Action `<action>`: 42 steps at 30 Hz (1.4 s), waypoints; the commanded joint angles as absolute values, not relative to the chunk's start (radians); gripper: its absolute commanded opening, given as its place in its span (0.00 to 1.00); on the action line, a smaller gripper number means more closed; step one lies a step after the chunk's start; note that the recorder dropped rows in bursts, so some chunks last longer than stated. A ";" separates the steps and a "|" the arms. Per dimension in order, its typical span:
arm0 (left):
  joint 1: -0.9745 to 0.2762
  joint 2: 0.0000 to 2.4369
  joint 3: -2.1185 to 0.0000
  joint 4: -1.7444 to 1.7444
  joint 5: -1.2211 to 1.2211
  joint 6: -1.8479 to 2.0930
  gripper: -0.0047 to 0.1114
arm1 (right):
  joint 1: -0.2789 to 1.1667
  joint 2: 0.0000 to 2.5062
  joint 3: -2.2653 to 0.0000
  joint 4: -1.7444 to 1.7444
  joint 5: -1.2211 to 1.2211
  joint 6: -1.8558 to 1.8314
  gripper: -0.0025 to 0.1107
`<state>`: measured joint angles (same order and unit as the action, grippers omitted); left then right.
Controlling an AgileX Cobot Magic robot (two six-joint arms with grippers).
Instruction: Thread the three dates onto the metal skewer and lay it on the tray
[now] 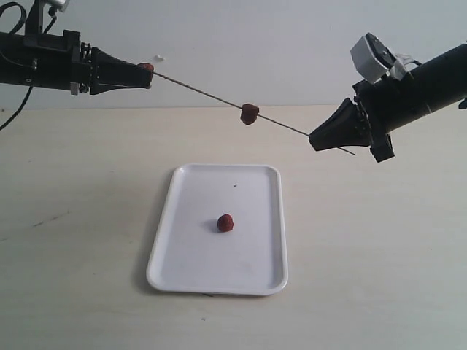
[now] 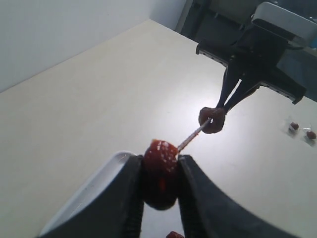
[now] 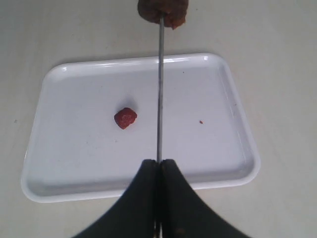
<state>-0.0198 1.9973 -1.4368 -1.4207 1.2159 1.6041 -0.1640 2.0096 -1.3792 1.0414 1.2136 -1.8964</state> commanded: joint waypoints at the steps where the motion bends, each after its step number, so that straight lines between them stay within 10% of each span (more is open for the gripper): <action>1: -0.022 1.990 -1.435 -1.441 1.221 1.595 0.25 | -0.132 2.014 -1.384 1.039 1.221 -1.912 0.02; 42: -0.022 1.990 -1.435 -1.455 1.221 1.588 0.25 | -0.116 2.014 -1.384 0.943 1.203 -1.880 0.02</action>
<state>-0.0198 1.9973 -1.4348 -1.4207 1.2198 1.5956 -0.1188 2.0096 -1.3792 0.9609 1.1868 -1.8666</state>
